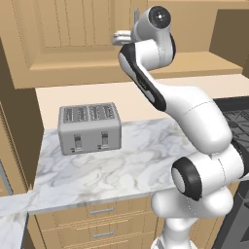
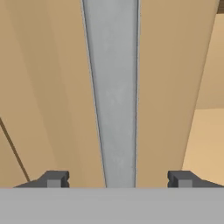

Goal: Open the cabinet, pick the kettle from the cabinet, and place it in the sink.

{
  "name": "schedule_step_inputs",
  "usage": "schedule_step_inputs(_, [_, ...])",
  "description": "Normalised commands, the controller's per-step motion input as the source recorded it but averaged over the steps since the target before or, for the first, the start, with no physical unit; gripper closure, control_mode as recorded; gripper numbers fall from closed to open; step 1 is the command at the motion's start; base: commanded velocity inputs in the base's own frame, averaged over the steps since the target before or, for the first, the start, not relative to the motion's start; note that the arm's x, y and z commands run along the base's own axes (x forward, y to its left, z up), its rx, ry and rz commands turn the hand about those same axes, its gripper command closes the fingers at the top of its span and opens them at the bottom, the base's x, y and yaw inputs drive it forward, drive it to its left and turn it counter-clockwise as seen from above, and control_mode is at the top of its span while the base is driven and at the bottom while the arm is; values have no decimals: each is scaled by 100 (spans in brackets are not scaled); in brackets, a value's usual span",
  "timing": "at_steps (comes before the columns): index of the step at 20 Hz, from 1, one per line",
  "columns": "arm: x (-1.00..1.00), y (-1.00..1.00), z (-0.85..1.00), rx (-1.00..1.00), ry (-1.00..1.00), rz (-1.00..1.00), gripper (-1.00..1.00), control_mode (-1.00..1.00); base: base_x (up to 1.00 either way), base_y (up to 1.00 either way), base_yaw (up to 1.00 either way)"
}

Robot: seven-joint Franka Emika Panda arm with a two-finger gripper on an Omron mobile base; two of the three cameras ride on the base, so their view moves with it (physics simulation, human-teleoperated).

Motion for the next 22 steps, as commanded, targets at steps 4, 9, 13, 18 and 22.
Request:
schedule_step_inputs(4, [29,28,-18,2,0,0,100,-100,0,0,0])
schedule_step_inputs(9, [17,44,-15,0,0,0,100,-100,0,0,0])
schedule_step_inputs(13, [9,50,-14,0,0,0,100,-100,0,0,0])
schedule_step_inputs(18, [0,53,-15,1,0,1,100,-100,0,0,0])
schedule_step_inputs(22, [-8,47,-16,4,0,4,100,-100,0,0,0])
